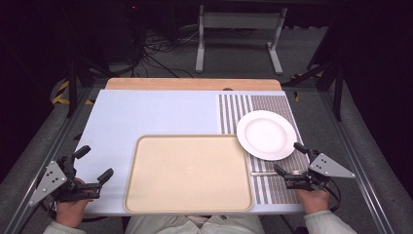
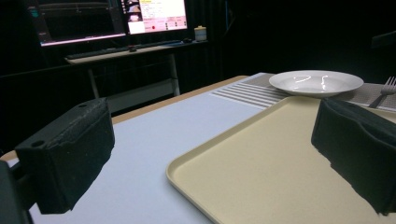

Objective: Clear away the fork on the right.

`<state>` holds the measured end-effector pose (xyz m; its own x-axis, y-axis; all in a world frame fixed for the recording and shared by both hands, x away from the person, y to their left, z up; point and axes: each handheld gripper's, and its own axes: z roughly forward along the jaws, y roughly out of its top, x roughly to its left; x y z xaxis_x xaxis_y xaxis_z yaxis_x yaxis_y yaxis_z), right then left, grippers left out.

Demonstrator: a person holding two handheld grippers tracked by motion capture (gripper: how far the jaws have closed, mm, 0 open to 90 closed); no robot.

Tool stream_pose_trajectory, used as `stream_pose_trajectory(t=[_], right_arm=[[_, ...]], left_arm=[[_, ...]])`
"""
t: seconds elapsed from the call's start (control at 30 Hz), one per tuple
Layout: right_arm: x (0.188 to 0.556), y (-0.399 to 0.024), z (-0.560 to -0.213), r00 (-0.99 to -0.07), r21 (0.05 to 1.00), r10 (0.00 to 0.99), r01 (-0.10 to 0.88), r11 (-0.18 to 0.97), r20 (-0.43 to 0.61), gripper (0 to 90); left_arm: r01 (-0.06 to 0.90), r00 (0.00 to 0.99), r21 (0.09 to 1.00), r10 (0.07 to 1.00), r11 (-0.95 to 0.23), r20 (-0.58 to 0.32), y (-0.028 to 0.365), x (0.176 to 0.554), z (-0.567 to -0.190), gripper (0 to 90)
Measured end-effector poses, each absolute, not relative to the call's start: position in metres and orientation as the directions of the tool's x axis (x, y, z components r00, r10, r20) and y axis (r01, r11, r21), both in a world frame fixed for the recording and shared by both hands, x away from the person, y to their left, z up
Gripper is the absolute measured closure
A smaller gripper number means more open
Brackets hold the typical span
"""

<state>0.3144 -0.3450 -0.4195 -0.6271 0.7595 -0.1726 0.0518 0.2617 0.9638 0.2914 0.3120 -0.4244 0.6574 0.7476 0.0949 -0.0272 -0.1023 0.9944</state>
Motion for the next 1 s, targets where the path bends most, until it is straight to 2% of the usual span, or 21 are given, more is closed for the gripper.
stream_pose_trajectory(t=[0.77, 1.0], right_arm=[[0.313, -0.345, -0.416, -0.642, 0.957, 0.740, 0.038, 0.289, -0.198, 3.9], [0.321, -0.342, -0.406, -0.669, 0.953, 0.723, 0.071, 0.295, -0.174, 3.8]], left_arm=[[-0.025, 0.658, 0.994, 0.747, -0.105, 0.095, 0.313, 0.291, -0.424, 0.2], [-0.021, 0.655, 0.994, 0.750, -0.105, 0.093, 0.313, 0.291, -0.424, 0.2]])
